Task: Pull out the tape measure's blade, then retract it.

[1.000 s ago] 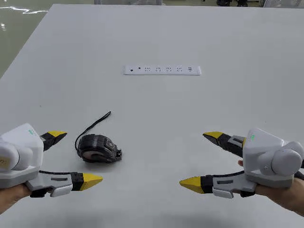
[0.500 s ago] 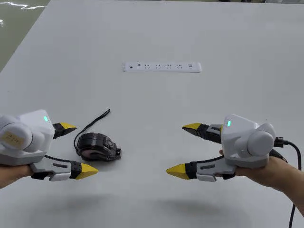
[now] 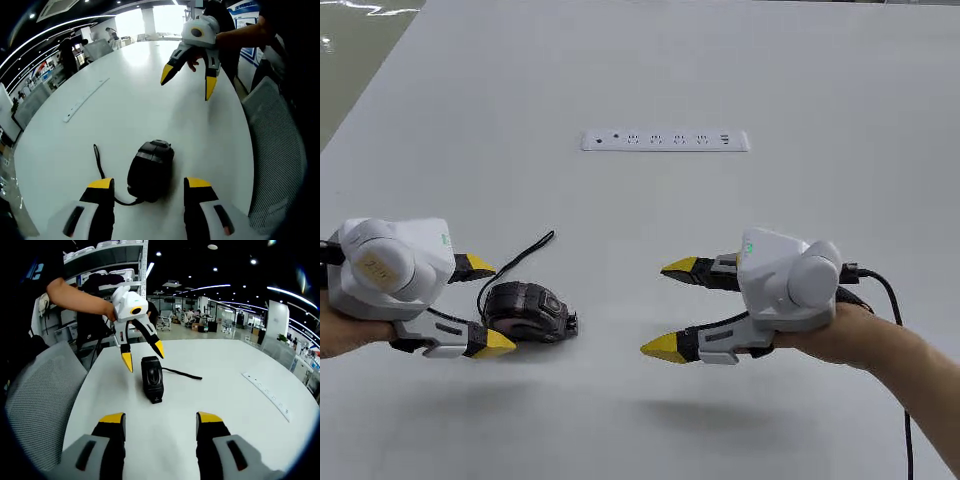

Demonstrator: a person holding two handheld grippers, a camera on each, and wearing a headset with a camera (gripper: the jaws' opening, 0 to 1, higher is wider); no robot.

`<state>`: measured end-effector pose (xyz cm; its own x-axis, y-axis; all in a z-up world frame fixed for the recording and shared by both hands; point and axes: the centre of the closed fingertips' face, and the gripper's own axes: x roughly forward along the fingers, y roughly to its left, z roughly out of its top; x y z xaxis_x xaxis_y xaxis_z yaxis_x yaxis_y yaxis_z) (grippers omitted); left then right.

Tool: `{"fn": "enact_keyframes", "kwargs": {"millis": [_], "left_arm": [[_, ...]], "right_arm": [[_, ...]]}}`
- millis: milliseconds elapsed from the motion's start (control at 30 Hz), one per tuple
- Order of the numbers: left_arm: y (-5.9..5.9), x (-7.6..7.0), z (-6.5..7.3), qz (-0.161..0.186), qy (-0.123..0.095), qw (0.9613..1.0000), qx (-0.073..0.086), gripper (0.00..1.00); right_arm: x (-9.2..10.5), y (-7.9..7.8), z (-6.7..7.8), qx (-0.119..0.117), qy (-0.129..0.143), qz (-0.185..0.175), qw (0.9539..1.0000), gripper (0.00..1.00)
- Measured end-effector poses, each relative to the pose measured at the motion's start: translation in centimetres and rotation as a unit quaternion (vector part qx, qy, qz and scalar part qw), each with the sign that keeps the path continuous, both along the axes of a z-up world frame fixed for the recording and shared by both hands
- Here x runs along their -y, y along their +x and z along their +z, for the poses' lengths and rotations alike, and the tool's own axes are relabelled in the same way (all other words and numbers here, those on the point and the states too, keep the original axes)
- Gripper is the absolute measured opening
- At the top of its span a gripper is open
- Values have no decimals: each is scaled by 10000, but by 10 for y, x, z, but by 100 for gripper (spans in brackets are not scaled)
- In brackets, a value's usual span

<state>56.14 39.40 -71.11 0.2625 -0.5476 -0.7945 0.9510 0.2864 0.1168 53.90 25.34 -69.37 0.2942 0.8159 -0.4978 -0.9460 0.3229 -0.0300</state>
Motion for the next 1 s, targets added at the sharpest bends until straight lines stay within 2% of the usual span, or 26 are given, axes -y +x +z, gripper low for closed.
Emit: {"fn": "enact_keyframes", "kwargs": {"millis": [167,233,267,400,467,733,833,1000], "left_arm": [[2,-1,-5,-301,284,9991,-77,46],[-1,-2,-8,-502,421,9977,-192,41],[-1,-2,-9,-549,450,9973,-194,39],[2,-3,-15,-704,652,9952,-199,39],[1,-2,-18,-764,709,9942,-254,39],[2,-2,-27,-1005,981,9898,-259,35],[4,-3,-31,-1101,1119,9874,-214,32],[3,-2,-32,-1185,1167,9859,-203,31]], "right_arm": [[-15,1,-5,-47,-71,233,9997,54],[-21,3,-8,-45,-106,326,9994,52],[-23,4,-9,-58,-108,344,9993,51],[-35,7,-16,-63,-220,469,9986,47],[-39,9,-19,-81,-281,515,9982,46],[-49,13,-36,-202,-456,686,9964,43],[-55,13,-42,-222,-521,763,9955,42],[-67,13,-48,-256,-586,911,9938,37]]}}
